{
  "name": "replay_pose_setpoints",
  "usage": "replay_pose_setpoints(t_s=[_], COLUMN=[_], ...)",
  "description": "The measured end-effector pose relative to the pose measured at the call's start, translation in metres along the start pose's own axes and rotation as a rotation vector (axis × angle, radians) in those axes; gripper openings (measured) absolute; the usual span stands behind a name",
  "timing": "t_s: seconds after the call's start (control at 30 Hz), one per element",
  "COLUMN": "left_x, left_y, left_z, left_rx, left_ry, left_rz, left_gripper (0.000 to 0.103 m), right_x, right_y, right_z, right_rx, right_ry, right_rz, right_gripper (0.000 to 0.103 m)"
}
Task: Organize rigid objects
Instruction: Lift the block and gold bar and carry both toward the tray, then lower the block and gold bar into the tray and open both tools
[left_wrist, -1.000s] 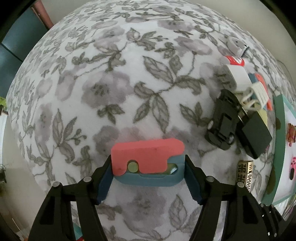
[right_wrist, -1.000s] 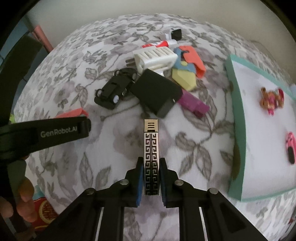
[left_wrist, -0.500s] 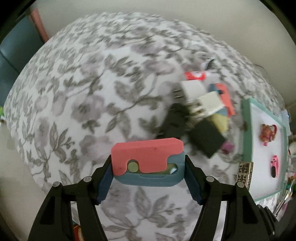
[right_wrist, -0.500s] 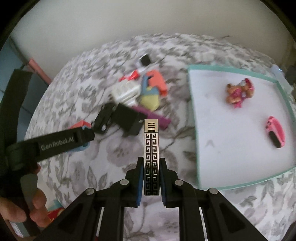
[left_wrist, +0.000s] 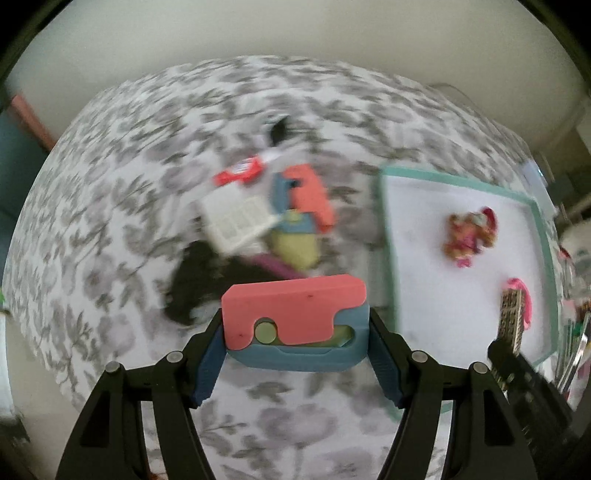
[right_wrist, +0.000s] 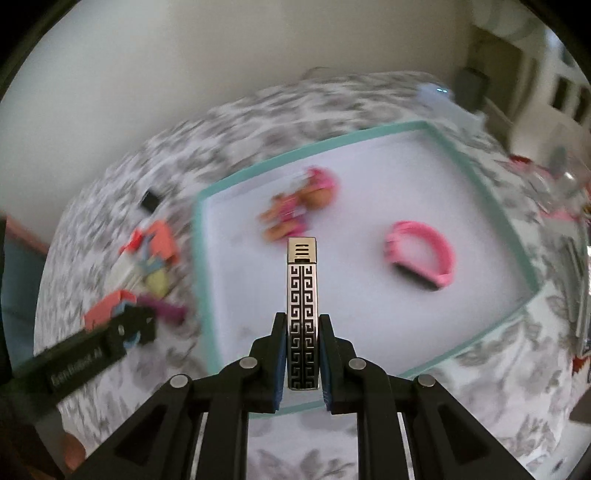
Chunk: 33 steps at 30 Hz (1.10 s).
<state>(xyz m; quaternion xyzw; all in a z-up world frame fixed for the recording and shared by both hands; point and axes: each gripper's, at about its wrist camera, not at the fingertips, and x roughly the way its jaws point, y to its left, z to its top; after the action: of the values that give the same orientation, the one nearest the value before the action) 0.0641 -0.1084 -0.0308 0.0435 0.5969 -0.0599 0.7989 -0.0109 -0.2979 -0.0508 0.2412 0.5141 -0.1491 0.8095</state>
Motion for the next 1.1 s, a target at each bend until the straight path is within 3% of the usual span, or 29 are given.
replay_pose_setpoints(t_s=[0.2, 0.47, 0.87, 1.1], left_x=[0.007, 0.019, 0.044, 0.047], left_y=[-0.059, -0.114, -0.130, -0.132], left_z=[0.003, 0.000, -0.010, -0.010], left_rx=[0.142, 0.269, 0.287, 0.274], left_ry=[-0.007, -0.009, 0.056, 0.074], left_rz=[-0.001, -0.013, -0.040, -0.047], left_gripper=[0.072, 0.072, 0.072, 0.072], right_x=[0.008, 0.005, 0.024, 0.020], right_y=[-0.050, -0.094, -0.116, -0.114], right_z=[0.015, 0.028, 0.023, 0.023], right_rx=[0.122, 0.186, 0.193, 0.182], right_ry=[0.001, -0.048, 0.015, 0.007], right_rz=[-0.066, -0.185, -0.261, -0.283], right_gripper=[0.016, 0.017, 0.017, 0.017])
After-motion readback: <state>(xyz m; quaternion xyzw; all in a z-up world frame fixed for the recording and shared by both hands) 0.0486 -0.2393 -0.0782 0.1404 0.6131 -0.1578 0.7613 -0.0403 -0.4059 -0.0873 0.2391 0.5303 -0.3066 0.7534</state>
